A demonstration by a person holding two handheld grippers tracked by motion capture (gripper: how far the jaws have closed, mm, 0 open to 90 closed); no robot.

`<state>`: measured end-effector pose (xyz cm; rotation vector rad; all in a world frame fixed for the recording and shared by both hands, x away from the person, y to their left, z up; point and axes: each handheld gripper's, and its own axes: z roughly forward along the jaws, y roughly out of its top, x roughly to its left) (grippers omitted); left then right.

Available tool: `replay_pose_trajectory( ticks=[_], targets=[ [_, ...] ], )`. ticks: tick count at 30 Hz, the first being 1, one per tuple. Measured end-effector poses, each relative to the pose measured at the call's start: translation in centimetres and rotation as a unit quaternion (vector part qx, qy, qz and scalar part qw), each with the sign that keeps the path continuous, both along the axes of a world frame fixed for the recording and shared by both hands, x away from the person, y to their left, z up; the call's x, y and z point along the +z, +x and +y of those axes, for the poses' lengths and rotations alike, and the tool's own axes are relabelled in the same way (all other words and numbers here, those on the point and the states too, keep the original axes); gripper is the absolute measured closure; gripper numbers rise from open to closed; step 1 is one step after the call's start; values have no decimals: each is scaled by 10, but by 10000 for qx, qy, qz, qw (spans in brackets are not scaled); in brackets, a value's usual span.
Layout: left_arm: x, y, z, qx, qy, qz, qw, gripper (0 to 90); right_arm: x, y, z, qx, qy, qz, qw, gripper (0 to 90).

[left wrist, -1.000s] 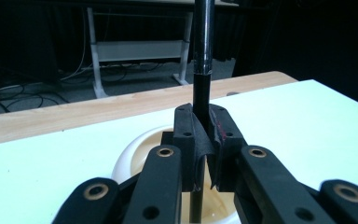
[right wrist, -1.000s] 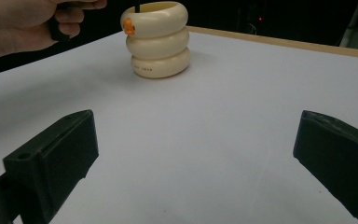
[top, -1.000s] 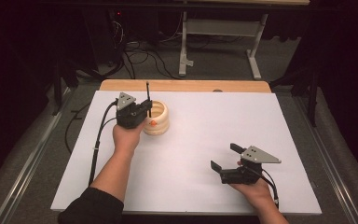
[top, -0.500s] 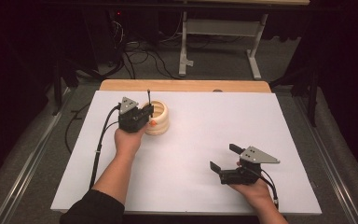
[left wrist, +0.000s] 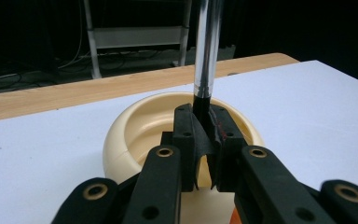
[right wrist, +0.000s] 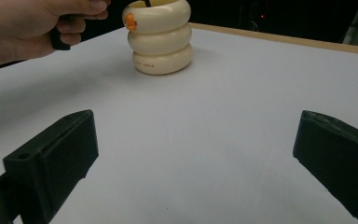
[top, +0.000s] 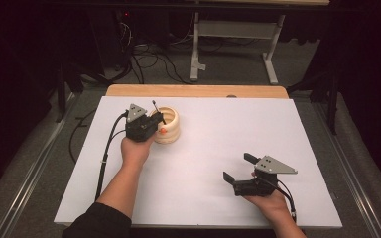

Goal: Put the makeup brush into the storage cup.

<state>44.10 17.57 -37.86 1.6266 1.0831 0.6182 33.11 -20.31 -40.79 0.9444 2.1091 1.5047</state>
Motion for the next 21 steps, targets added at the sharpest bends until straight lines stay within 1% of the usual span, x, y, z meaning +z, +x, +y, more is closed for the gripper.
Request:
replay_pose_trajectory(
  ticks=[5, 6, 7, 9, 11, 12, 14, 16, 21],
  targets=[
    [2, 1, 2, 38, -15, -10, 10000, 824, 0, 0, 0, 13, -9, -23, 10000, 13],
    [2, 1, 3, 30, 1, -38, 10000, 807, 0, 0, 0, 11, -9, -22, 10000, 13],
    [2, 1, 3, 21, 0, -22, 10000, 741, 0, 0, 0, 7, -7, -14, 10000, 13],
    [2, 1, 4, 73, -15, 4, 10000, 574, 0, 0, 0, 8, -9, -14, 10000, 13],
    [3, 1, 3, 199, 85, -24, 9998, 412, 0, 0, 1, 4, -11, 10, 10000, 13],
    [3, 1, 3, 200, 92, -24, 9998, 363, 0, 0, 1, 8, -18, 4, 10000, 13],
    [3, 0, 3, 192, 15, 0, 9998, 306, -1, 0, 1, 17, -10, 1, 10000, 13],
    [4, 1, 5, 138, -67, 76, 9999, 267, -1, 0, 1, 13, -6, 11, 10000, 13],
    [3, 0, 6, 99, -23, 126, 9999, 220, -1, 0, 2, 12, -24, -10, 10000, 13]
  ],
)
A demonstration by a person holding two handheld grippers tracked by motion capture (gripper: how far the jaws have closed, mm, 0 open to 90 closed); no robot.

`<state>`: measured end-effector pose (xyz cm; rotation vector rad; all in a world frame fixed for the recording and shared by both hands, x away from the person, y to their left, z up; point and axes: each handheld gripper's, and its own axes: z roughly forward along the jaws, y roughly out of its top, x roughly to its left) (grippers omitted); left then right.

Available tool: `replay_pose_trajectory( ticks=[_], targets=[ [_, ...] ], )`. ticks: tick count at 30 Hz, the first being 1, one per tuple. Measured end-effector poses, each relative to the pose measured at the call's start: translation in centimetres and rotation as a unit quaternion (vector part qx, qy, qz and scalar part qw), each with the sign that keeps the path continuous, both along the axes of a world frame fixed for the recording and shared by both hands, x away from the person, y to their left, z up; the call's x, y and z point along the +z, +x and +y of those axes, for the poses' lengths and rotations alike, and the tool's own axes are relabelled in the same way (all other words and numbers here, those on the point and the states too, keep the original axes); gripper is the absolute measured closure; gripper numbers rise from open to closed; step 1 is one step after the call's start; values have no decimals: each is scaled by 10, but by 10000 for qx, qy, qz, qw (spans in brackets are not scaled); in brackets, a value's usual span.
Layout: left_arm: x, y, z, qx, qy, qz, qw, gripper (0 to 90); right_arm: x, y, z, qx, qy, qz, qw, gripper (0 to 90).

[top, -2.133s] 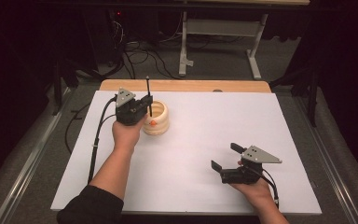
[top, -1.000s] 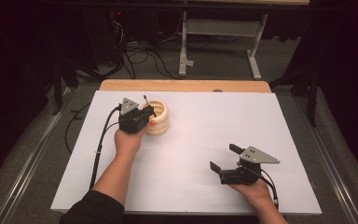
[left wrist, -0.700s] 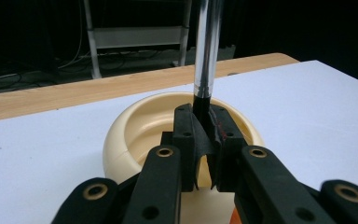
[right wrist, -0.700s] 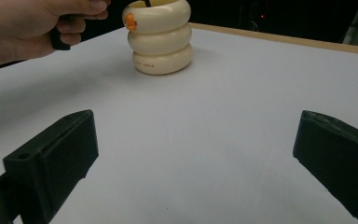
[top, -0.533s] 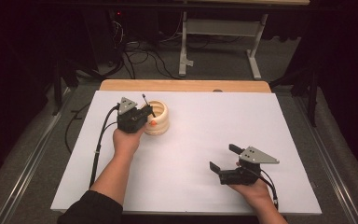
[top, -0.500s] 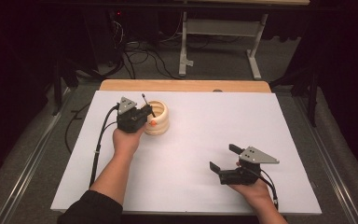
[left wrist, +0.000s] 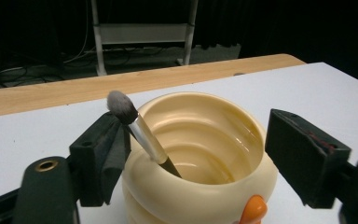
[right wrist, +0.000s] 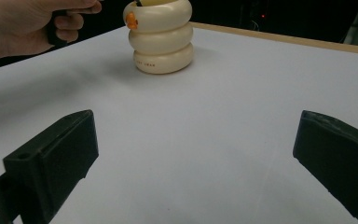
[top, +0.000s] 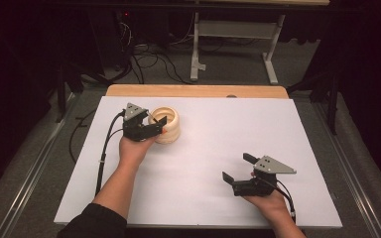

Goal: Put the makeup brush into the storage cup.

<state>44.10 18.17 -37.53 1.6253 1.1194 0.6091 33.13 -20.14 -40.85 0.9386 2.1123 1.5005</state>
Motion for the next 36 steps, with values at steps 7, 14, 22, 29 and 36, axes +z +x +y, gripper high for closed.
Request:
replay_pose_trajectory(
  ticks=[7, 14, 22, 29, 36],
  targets=[
    [1, -4, 3, -59, -14, -6, 10000, 185, 0, 0, 0, 0, -5, -7, 10000, 13],
    [-4, -11, 8, -117, 12, 0, 9999, 178, 0, 0, 1, 4, -18, 9, 10000, 13],
    [-13, -25, 14, -195, -10, -1, 9998, 168, 0, 0, 1, -1, -30, 17, 10000, 13],
    [-17, -40, 15, -334, -41, -24, 9994, 164, 0, -1, 1, 3, -45, 10, 10000, 13],
    [-19, -54, 15, -469, -63, -1, 9989, 164, 0, -1, 2, 7, -43, -3, 10000, 13]
  ],
)
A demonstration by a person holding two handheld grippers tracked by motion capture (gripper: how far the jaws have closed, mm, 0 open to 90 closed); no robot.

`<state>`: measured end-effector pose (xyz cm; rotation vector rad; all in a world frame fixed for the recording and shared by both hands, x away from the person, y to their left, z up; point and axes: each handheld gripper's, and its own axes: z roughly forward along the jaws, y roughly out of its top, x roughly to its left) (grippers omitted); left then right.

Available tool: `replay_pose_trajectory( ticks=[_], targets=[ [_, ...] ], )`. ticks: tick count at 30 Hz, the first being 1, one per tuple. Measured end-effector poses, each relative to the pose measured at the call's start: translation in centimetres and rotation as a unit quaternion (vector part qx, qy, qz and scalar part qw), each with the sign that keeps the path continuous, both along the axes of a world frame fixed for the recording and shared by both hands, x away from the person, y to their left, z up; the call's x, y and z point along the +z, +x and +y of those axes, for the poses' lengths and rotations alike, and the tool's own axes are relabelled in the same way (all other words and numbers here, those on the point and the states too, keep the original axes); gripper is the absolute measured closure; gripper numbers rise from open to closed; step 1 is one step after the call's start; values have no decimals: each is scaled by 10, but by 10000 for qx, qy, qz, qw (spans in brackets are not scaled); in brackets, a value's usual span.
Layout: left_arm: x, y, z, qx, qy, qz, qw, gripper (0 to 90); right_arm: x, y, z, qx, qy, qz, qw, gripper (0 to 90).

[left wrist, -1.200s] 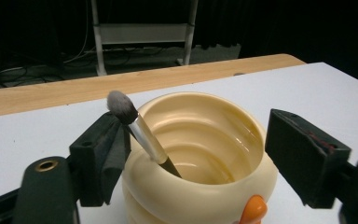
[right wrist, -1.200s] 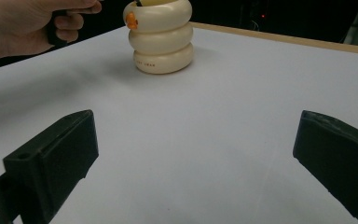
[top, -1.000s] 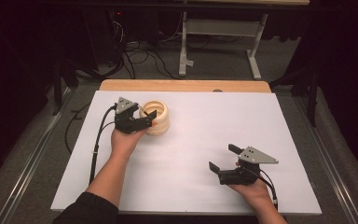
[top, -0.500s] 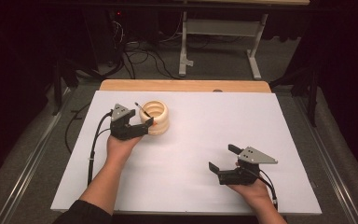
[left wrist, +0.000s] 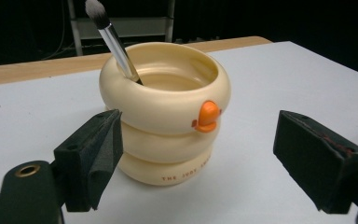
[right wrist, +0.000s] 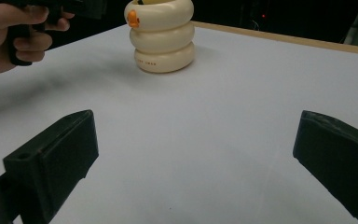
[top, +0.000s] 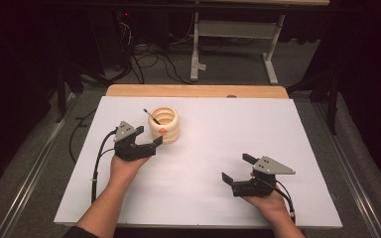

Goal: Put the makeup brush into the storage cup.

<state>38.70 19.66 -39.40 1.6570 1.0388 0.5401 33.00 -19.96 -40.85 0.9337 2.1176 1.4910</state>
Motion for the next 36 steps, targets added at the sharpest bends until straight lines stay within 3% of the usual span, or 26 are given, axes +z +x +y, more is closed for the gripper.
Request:
replay_pose_trajectory(
  ticks=[11, 19, 29, 32, 34, 36],
  targets=[
    [-2, -25, -3, -157, -63, -7, 9999, 145, 0, 0, 0, -4, 2, -13, 10000, 13],
    [-3, -45, 1, -239, 30, 17, 9997, 126, 0, -1, 1, 3, -7, -7, 10000, 13],
    [-15, -70, 9, -327, 28, 35, 9995, 89, -1, -1, 1, 12, -46, -32, 10000, 13],
    [-18, -74, 11, -311, 155, -54, 9994, 61, -1, -1, 1, 6, -48, -28, 10000, 13],
    [-21, -76, 10, -346, 11, -59, 9994, 47, -1, -2, 1, -9, -25, -2, 10000, 13],
    [-21, -76, 7, -422, -1, -26, 9991, 15, -1, -2, 0, -16, -34, -31, 10000, 13]
  ],
)
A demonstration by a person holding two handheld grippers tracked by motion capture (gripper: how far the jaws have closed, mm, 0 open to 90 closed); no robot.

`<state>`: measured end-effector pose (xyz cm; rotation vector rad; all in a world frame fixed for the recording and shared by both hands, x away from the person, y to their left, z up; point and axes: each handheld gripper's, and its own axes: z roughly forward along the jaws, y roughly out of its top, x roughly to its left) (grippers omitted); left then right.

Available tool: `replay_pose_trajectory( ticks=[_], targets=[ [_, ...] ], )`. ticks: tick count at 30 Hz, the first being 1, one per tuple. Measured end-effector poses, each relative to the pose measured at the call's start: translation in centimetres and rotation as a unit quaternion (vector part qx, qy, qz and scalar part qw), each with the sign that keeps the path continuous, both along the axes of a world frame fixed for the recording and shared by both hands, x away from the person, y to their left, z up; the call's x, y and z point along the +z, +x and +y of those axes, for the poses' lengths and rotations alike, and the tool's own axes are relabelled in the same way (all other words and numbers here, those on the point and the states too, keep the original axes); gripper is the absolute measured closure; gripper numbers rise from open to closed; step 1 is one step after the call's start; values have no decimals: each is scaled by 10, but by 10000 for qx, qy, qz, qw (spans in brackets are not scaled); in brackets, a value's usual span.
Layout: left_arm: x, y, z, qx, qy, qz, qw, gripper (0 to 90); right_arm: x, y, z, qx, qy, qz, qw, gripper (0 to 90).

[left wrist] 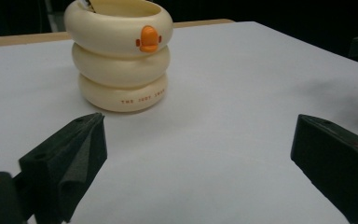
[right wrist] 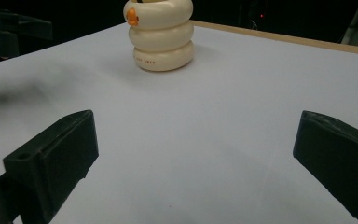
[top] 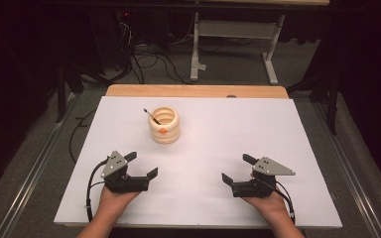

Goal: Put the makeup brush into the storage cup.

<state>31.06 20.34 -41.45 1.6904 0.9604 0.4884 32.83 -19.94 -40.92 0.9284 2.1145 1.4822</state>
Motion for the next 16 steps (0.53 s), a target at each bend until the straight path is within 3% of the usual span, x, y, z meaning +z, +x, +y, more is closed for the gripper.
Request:
replay_pose_trajectory(
  ticks=[4, 16],
  targets=[
    [1, 0, -4, -233, 34, -1, 9997, 2, 1, -1, -2, -76, 24, 14, 10000, 13],
    [4, -1, -3, -288, -51, -117, 9995, 2, 0, 1, -7, -228, 14, -49, 9997, 13]
  ],
)
